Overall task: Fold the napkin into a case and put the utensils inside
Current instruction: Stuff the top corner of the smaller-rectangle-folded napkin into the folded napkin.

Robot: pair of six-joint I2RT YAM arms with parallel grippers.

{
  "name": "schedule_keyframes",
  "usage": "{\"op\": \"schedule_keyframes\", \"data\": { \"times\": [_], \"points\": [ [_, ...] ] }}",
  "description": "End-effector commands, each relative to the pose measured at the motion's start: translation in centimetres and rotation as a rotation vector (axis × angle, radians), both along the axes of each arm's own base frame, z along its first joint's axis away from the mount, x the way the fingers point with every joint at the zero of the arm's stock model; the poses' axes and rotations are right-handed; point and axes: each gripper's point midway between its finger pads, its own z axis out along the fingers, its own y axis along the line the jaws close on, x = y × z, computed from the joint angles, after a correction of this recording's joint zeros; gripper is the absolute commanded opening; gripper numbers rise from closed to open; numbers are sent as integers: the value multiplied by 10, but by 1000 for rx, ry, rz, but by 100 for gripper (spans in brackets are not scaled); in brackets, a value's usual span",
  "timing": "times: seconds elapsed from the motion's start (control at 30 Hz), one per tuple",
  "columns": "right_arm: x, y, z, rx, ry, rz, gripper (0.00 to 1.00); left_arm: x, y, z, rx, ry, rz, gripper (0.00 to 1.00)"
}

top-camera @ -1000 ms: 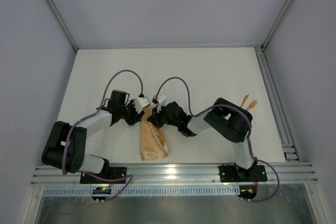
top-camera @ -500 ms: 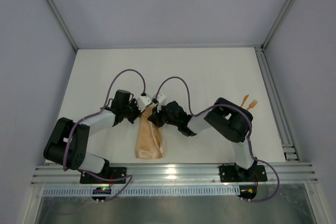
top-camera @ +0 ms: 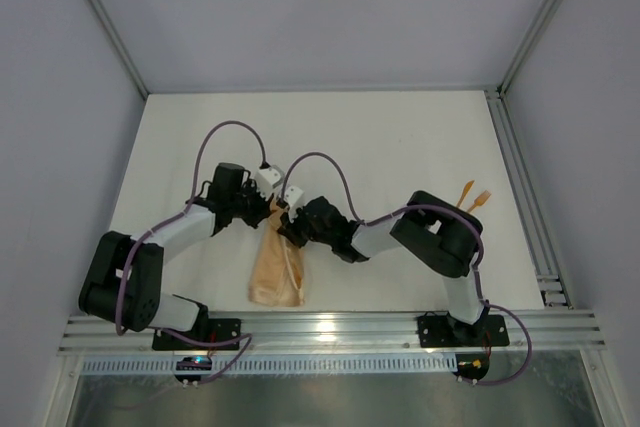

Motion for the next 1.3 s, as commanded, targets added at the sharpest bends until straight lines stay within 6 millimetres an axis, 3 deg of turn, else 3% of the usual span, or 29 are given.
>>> {"op": "schedule_keyframes", "data": {
  "times": [0.0, 0.23, 0.3, 0.4, 0.67, 0.93, 1.1, 1.27],
  "points": [
    [-19, -10, -31, -148, 61, 67, 12, 8, -12, 16, -81, -1, -5, 0],
    [-2, -2, -22, -100, 161, -32, 11, -7, -9, 14, -53, -31, -81, 0],
    [-1, -3, -28, -141, 210, -50, 11, -7, -8, 14, -43, -37, -86, 0],
    [3, 4, -24, -119, 245, -75, 12, -5, -5, 12, -21, -48, -89, 0],
    [17, 0, -19, -56, 337, -176, 19, 0, -7, 7, -26, -43, -76, 0],
    [46, -1, -18, -19, 377, -241, 15, 3, -9, 5, -46, -43, -58, 0],
    [51, 5, -20, -30, 397, -243, 15, 7, -10, 2, -46, -50, -65, 0],
    [65, 12, -8, 6, 424, -263, 15, 11, -10, -6, -34, -27, -57, 0]
  ]
}}
